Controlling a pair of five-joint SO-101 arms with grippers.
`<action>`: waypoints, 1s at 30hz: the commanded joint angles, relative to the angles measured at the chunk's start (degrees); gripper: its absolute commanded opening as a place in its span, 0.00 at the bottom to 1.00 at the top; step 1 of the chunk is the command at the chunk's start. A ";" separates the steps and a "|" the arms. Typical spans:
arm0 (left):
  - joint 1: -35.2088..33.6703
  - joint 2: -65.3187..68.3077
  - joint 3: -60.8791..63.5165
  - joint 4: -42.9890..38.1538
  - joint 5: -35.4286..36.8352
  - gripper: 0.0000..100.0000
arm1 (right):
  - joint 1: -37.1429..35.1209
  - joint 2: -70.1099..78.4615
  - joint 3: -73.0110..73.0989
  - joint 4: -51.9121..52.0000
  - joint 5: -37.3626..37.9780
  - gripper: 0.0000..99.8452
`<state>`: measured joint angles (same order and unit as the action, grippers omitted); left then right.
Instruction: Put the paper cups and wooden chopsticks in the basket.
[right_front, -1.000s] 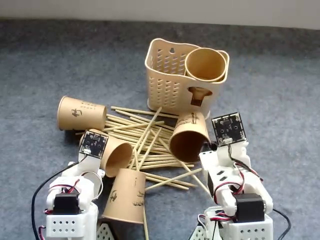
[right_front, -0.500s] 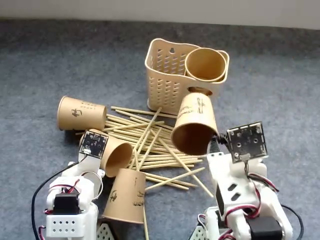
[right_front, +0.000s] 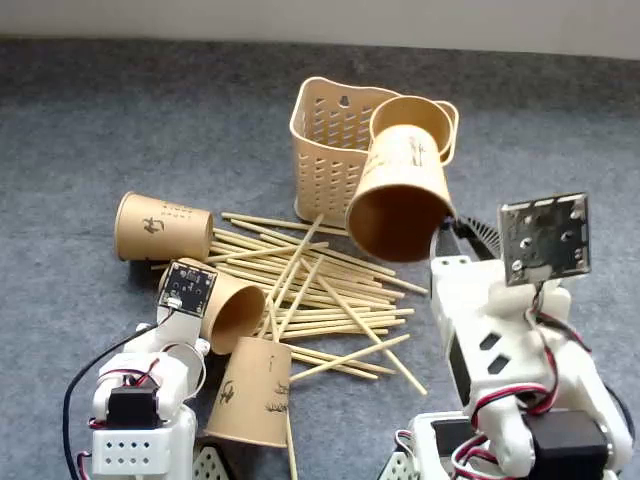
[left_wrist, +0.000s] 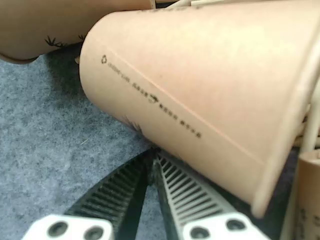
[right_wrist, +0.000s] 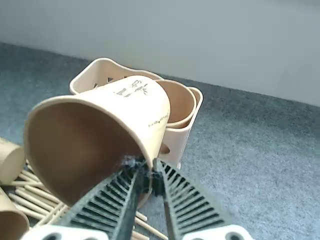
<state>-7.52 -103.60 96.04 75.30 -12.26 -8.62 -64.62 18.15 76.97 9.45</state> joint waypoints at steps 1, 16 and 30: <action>-0.48 -0.66 1.10 0.26 -0.09 0.01 | 0.40 8.22 -9.80 0.04 -2.46 0.01; -0.48 -0.66 1.10 0.26 -0.09 0.01 | 0.66 32.40 -28.00 -0.48 -14.33 0.01; -0.48 -0.66 1.10 0.26 -0.09 0.01 | 5.49 39.69 -27.82 -0.13 -17.93 0.01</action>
<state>-7.52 -103.60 96.04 75.30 -12.26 -3.78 -24.88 -7.25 76.97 -8.13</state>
